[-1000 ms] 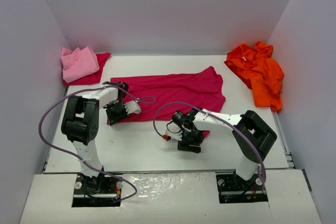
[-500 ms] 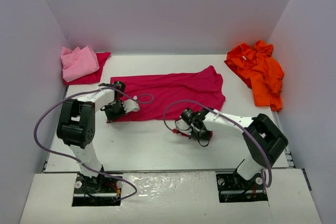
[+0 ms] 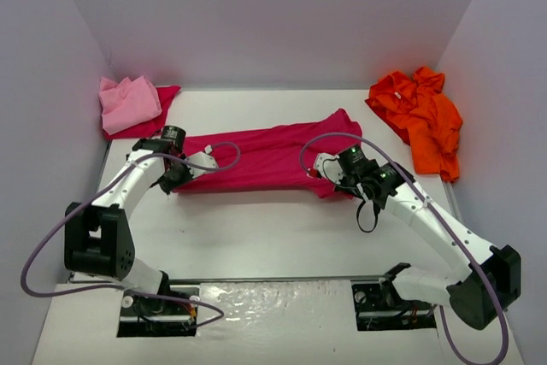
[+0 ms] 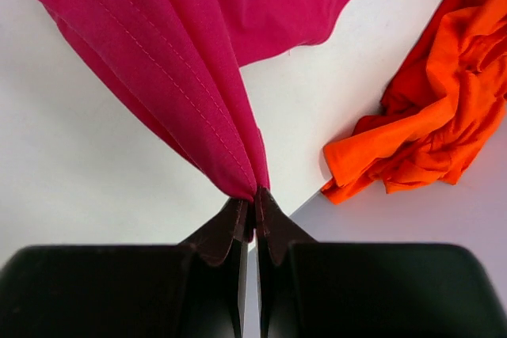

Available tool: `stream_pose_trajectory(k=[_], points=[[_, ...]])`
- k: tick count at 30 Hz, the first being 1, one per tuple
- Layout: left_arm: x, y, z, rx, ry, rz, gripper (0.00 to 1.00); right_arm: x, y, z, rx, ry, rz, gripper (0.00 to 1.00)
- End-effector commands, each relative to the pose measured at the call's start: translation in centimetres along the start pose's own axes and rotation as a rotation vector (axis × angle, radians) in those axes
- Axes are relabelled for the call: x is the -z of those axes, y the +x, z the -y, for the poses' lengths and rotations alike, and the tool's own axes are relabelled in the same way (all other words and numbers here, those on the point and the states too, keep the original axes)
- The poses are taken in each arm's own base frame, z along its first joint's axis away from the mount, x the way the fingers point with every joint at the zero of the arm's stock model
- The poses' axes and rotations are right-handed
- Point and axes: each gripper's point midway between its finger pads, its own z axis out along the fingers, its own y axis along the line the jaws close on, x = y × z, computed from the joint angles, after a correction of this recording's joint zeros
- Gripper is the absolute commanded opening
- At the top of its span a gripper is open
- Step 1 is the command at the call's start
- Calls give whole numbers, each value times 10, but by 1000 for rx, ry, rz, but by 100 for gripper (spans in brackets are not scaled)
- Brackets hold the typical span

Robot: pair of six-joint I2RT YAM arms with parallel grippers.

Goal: Fold and stack the t-shirts

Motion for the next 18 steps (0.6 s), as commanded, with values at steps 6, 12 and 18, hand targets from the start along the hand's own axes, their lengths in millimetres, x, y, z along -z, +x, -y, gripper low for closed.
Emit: stream_pose_trajectory(k=[6,12,18], points=[[34,25,20,-47,-16,-21,0,43,14,-1,15,-91,8,0],[41,31,23,-58,-22,-30,0,56,8,-1,10,-143,51,0],[37,21,12,-62,-26,-14,0,49,10,14,41,-79,5,0]])
